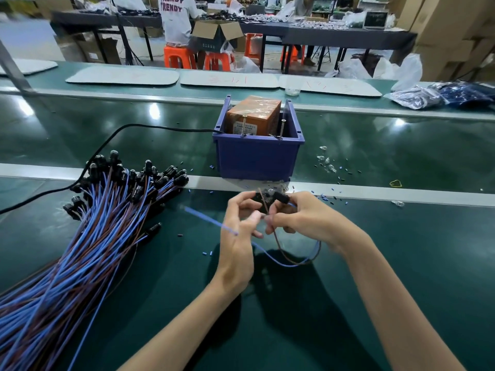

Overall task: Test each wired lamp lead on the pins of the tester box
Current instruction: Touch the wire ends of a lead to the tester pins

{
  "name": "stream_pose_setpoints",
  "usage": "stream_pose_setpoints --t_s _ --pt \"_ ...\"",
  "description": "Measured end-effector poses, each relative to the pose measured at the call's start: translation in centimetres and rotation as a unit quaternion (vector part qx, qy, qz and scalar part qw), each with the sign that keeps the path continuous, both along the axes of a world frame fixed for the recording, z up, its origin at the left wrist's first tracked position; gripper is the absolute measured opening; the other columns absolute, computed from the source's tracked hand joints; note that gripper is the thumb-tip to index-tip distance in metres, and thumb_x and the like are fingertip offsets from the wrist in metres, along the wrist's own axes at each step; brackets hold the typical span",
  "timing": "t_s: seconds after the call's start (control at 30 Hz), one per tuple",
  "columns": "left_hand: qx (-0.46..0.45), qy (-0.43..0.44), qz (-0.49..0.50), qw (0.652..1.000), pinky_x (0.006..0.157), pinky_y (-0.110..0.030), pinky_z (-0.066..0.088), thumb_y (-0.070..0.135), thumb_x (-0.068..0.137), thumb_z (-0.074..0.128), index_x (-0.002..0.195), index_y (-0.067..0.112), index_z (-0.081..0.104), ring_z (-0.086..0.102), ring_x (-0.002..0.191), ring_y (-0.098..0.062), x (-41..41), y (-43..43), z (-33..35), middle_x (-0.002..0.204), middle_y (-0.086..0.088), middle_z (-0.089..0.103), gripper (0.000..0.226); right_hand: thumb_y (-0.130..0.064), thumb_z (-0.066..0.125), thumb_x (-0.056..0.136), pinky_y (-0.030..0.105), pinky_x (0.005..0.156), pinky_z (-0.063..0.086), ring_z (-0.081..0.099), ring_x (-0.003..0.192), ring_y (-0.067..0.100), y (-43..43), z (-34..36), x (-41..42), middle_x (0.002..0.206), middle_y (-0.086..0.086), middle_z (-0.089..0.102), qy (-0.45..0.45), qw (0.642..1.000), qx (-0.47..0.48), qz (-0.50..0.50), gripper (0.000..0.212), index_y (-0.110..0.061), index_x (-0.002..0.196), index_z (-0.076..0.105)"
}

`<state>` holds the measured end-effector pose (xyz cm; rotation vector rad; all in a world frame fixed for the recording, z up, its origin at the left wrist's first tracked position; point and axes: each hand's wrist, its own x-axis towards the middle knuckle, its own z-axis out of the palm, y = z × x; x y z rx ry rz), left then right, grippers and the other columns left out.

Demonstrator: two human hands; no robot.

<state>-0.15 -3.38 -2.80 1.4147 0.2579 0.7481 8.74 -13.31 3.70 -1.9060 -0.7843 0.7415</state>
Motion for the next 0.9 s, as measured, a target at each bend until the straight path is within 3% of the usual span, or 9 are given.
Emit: stream_pose_setpoints --t_s 0.17,0.27,0.4,0.47,0.6,0.73,0.9 --pt "-0.059 -0.044 0.122 0.990 0.048 -0.021 0.046 0.049 0.098 0.037 0.100 0.021 0.047 0.056 0.052 -0.008 0.3 0.1 0.7 0.071 0.007 0.057 0.030 -0.013 0.061 0.090 0.011 0.050 0.039 0.042 0.046 0.005 -0.4 -0.1 0.6 0.071 0.000 0.074 0.000 0.999 -0.032 -0.034 0.018 -0.015 0.073 0.054" --pt "-0.089 -0.042 0.125 0.987 0.036 -0.020 0.036 0.045 0.089 0.044 0.095 0.022 0.041 0.040 0.034 -0.008 0.2 0.3 0.9 0.056 0.008 0.051 0.024 -0.011 0.060 0.091 0.010 0.047 0.038 0.041 0.043 0.004 -0.5 -0.6 0.9 0.069 0.001 0.074 0.004 0.998 -0.023 -0.057 0.021 -0.015 0.072 0.053" --pt "-0.029 0.038 0.134 0.990 0.045 -0.028 0.031 0.057 0.096 0.033 0.096 0.031 0.044 0.032 0.044 -0.009 0.5 0.3 0.3 0.051 0.011 0.043 0.029 -0.010 0.060 0.091 0.015 0.048 0.035 0.041 0.043 0.005 0.3 -2.1 1.3 0.059 -0.001 0.068 -0.026 0.989 0.050 -0.140 0.022 -0.017 0.072 0.053" --pt "0.004 0.061 0.133 0.989 0.053 -0.030 0.032 0.045 0.099 0.026 0.095 0.032 0.050 0.034 0.049 -0.009 0.7 0.4 -0.2 0.051 0.010 0.041 0.028 -0.010 0.059 0.092 0.014 0.051 0.034 0.044 0.042 0.000 1.1 -3.4 1.1 0.055 -0.004 0.062 -0.071 0.968 0.109 -0.214 0.022 -0.020 0.072 0.052" --pt "0.074 0.098 0.116 0.986 0.046 -0.015 0.030 0.024 0.104 0.031 0.090 0.024 0.061 0.031 0.045 -0.006 0.9 0.6 -0.8 0.050 0.011 0.038 0.033 -0.013 0.056 0.095 0.013 0.050 0.034 0.047 0.044 -0.001 1.9 -5.9 0.6 0.055 -0.003 0.063 -0.134 0.938 0.162 -0.274 0.019 -0.023 0.080 0.051" --pt "0.082 0.094 0.122 0.985 0.044 -0.013 0.027 0.022 0.102 0.038 0.083 0.023 0.063 0.027 0.045 -0.008 1.5 0.9 -0.6 0.053 0.006 0.033 0.031 -0.016 0.055 0.096 0.017 0.051 0.035 0.046 0.046 0.002 2.0 -6.8 1.4 0.058 -0.005 0.060 -0.152 0.920 0.186 -0.310 0.016 -0.025 0.084 0.050" --pt "0.154 0.047 0.181 0.970 0.048 -0.025 0.028 0.016 0.102 0.039 0.084 0.020 0.053 0.034 0.045 -0.009 3.8 2.7 0.7 0.051 0.008 0.037 0.023 -0.011 0.057 0.094 0.005 0.058 0.037 0.052 0.058 -0.008 3.1 -6.1 1.7 0.068 -0.016 0.055 -0.206 0.855 0.256 -0.400 0.009 -0.016 0.088 0.052"
